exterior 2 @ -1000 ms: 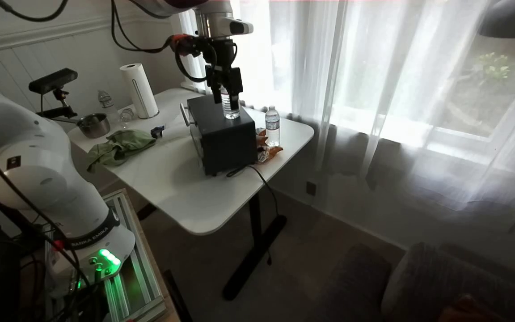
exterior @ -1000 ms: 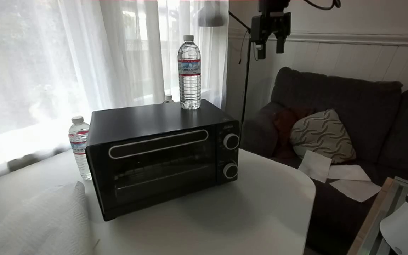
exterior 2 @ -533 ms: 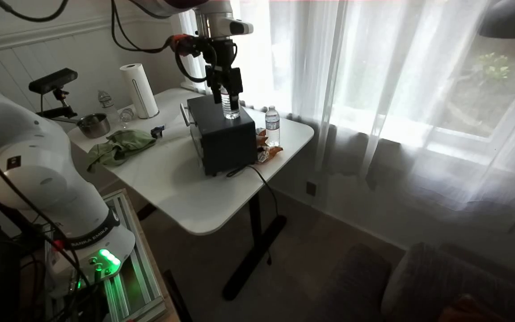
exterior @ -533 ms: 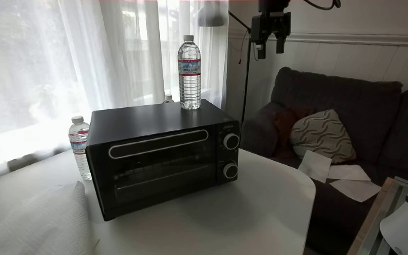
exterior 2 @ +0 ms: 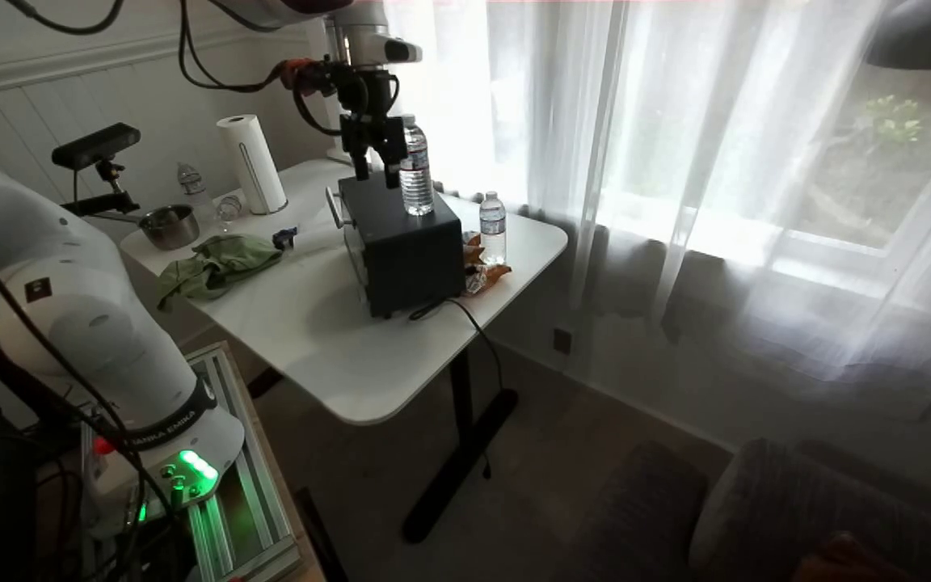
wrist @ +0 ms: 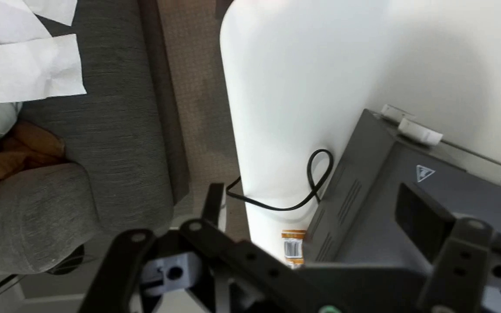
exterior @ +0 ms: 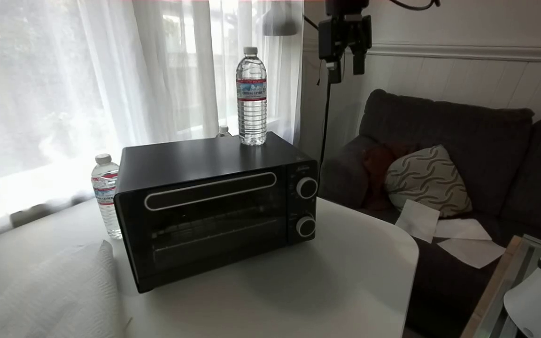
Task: Put the bottle of water on the table
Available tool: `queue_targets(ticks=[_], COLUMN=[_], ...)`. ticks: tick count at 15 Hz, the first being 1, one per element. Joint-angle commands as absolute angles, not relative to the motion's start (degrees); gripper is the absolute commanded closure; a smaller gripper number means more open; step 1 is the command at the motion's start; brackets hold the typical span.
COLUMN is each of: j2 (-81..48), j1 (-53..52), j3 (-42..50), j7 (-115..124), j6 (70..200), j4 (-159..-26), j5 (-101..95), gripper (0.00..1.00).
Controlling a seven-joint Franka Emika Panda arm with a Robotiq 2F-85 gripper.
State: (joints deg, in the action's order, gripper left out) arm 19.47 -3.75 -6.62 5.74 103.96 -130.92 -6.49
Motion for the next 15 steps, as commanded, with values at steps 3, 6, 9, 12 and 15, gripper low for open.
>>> queue_targets(ticks=[3,6,9,12,15], j2=[20.8,21.1,21.2,20.3,18.9], j1=[-7.9,-8.8,-8.9,-8.6,-8.5], j3=[-9.7,-11.2,-12.1,-12.5,-12.4], j7=[8.4,10.2,11.4,10.7,10.2], j6=[100.1,99.4,99.6,100.1,102.0], j4=[-131.0,-129.7,-127.0,-123.0,-119.9], j5=[-1.2,-0.9,-2.3,-4.1,-4.6], gripper=[0.00,0.00,0.00,0.00,0.00])
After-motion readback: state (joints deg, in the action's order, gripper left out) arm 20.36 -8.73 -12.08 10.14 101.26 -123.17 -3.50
